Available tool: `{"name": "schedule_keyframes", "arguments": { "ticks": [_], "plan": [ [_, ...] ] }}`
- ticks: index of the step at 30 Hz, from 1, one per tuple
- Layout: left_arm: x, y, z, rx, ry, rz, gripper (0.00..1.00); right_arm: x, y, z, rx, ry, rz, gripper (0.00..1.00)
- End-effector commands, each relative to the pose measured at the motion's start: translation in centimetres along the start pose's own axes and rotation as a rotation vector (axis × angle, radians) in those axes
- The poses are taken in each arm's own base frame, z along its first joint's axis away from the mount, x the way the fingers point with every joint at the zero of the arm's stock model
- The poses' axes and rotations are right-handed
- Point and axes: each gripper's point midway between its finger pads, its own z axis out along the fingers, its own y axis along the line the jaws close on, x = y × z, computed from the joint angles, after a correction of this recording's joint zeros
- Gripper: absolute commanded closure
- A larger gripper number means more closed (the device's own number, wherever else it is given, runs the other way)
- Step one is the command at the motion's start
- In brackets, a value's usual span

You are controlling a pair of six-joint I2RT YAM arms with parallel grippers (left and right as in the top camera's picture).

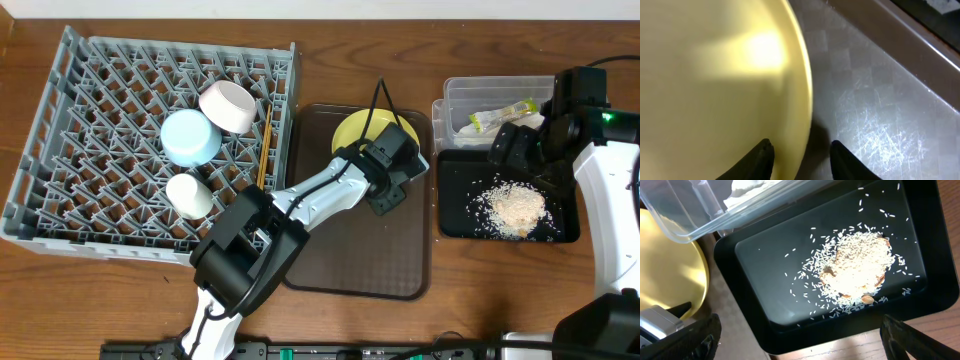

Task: Sort waste into correct bins and load items into the dishwasher
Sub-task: 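Reach the left gripper to the yellow plate and grasp its edge, then lift the yellow plate and stand it upright in the dish rack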

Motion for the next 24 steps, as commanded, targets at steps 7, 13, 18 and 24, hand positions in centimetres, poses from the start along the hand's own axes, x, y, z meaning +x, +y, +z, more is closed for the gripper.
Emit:
{"name": "schedule_keyframes", "arguments": {
  "ticks": [7,13,18,24],
  "plan": [
    [2.2,-0.3,1.3,0.012,0.076,-0.022,0.80,-0.1,0.0,-0.3,-0.007,-0.008,0.001,0.01],
    [1.4,-0.3,0.3,0.006,0.050,-0.018,0.88,-0.1,0.0,-0.3,-0.007,-0.008,0.001,0.01],
    [0.2,1.2,-2.6,-0.095,0.010,-0.011,0.92,0.0,0.0,-0.3,-0.007,-0.006,0.001,0.01],
    [-2.0,2.0,-8.5,-0.177,-0.093,-0.037,0.92,0.0,0.0,-0.3,-0.006,-0.005,0.001,0.01]
  ]
}}
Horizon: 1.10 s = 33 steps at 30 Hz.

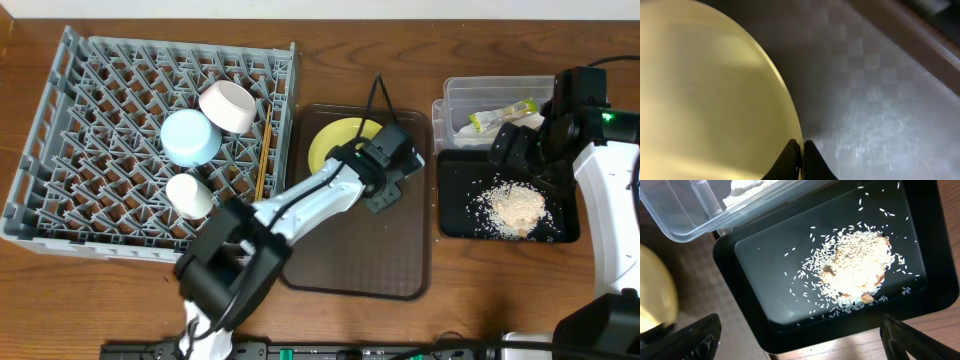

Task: Sort waste into correct bins and load items into the dishwasher
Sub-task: 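Lift the yellow plate and stand it upright in the dish rack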

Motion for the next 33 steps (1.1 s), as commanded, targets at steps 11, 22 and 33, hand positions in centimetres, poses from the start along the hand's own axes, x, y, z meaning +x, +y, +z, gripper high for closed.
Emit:
{"name": "schedule_keyframes", "arguments": {
  "ticks": [11,22,33],
  "plan": [
    [-4.1,6.2,-15.3,-0.138,-0.347,-0.318,0.92,-0.1,0.0,-0.3,-0.007,-0.008,0.001,0.01],
    [-3.0,10.8,-19.5,0.113,-0.479,-0.684,0.92,-0.1,0.0,-0.3,-0.007,-0.008,0.001,0.01],
    [-0.7,15.3,-22.4,0.308,-0.569,-0.861,0.92,-0.1,0.0,-0.3,-0.007,-0.008,0.001,0.01]
  ]
}}
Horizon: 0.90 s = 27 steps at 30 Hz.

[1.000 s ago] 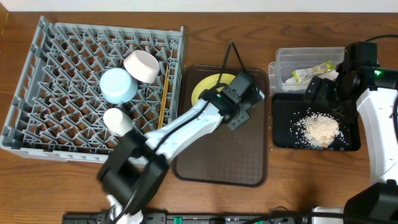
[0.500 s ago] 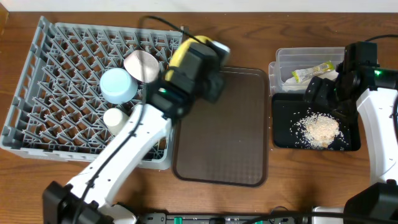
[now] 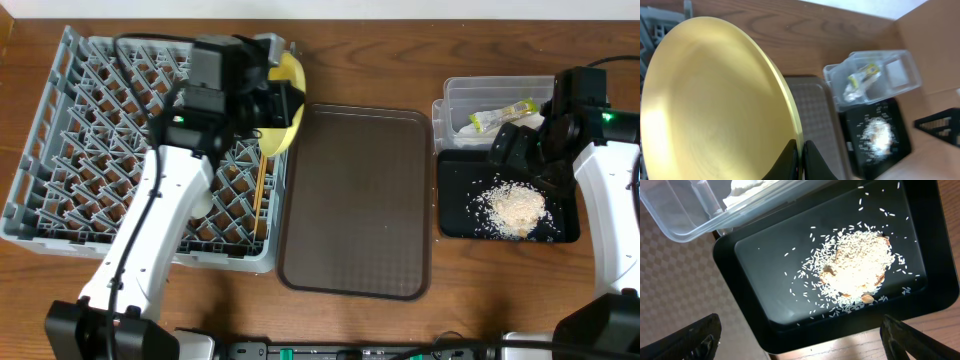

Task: Sort waste into correct bins and load items into the dishwasher
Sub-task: 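Lift the yellow plate and stand it upright in the dish rack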

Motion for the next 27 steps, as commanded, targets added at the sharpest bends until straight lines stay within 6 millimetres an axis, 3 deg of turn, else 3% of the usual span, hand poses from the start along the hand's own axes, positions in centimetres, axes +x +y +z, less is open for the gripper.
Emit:
{"name": "schedule_keyframes", "arguments": {
  "ticks": [1,9,26,27],
  "plan": [
    [-0.4,-1.0,-1.4,0.133,0.009,-0.063,0.92,-0.1,0.0,-0.3,-0.007,-0.008,0.001,0.01],
    [-1.3,-0.3,-2.8,0.214,0.001,-0.112,0.92,-0.1,0.0,-0.3,-0.007,-0.008,0.001,0.01],
    [-0.1,2.0,0.1,0.199,0.072,-0.193,0.92,-0.1,0.1,-0.3,-0.007,-0.009,0.001,0.01],
    [-0.1,2.1,0.2,0.195,0.073,-0.190,0.83,-0.1,0.1,-0.3,-0.007,-0.009,0.001,0.01]
  ]
}}
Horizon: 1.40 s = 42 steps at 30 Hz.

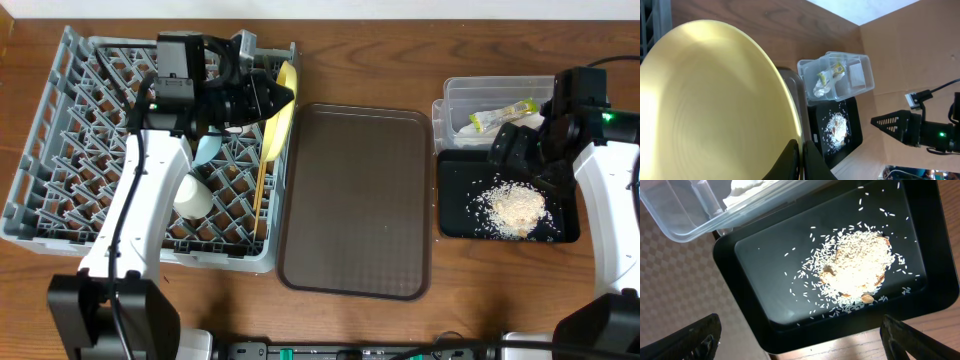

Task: Sort waste into correct bins and load items into the dishwasher
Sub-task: 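Lift the yellow plate and stand it upright in the dish rack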

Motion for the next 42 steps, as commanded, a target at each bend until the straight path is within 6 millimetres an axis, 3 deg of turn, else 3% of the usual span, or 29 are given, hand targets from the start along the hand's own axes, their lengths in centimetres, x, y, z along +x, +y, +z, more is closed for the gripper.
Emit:
{"name": "schedule_keyframes", "arguments": {
  "ticks": [1,2,3,9,13,17,20,26,31,36,42],
  "plan": [
    [0.1,0.3,0.2,0.004,0.007,-0.006,0.62,-0.1,0.0,-0.3,-0.007,-0.009,0.001,0.01],
    [0.0,0.6,0.2,-0.012,0.000,0.000,0.32,-0.1,0.0,-0.3,-0.007,-0.009,0.000,0.01],
    [-0.2,1.0,0.2,-0.035,-0.009,0.007,0.16,-0.1,0.0,-0.3,-0.007,-0.008,0.000,0.01],
    [-0.9,2.9,-0.1,-0.147,-0.051,0.022,0.15,-0.1,0.0,-0.3,-0.007,-0.008,0.000,0.01],
    [-1.3,2.8,-0.6,-0.175,-0.071,0.088,0.14,-0.1,0.0,-0.3,-0.007,-0.008,0.000,0.01],
    [-1.7,2.2,-2.1,-0.225,-0.111,0.162,0.14,-0.2,0.1,-0.3,-0.010,-0.015,0.000,0.01],
    [-2.1,2.8,-3.9,-0.333,-0.152,0.188,0.13,-0.5,0.6,-0.3,-0.027,-0.028,-0.005,0.01],
    [-1.3,3.4,-5.7,-0.439,-0.150,0.215,0.13,-2.8,4.2,-0.9,-0.194,-0.115,-0.038,0.01],
    [-1.0,5.3,-7.4,-0.581,-0.158,0.191,0.13,-6.4,8.6,-2.6,-0.330,-0.304,-0.182,0.01],
    [1.1,8.4,-9.2,-0.767,-0.093,0.122,0.13,-8.2,11.4,-4.1,-0.377,-0.439,-0.308,0.01],
    [5.7,10.0,-10.6,-0.862,0.079,0.041,0.13,-6.0,10.0,-2.7,-0.321,-0.331,-0.294,0.01]
  ]
}}
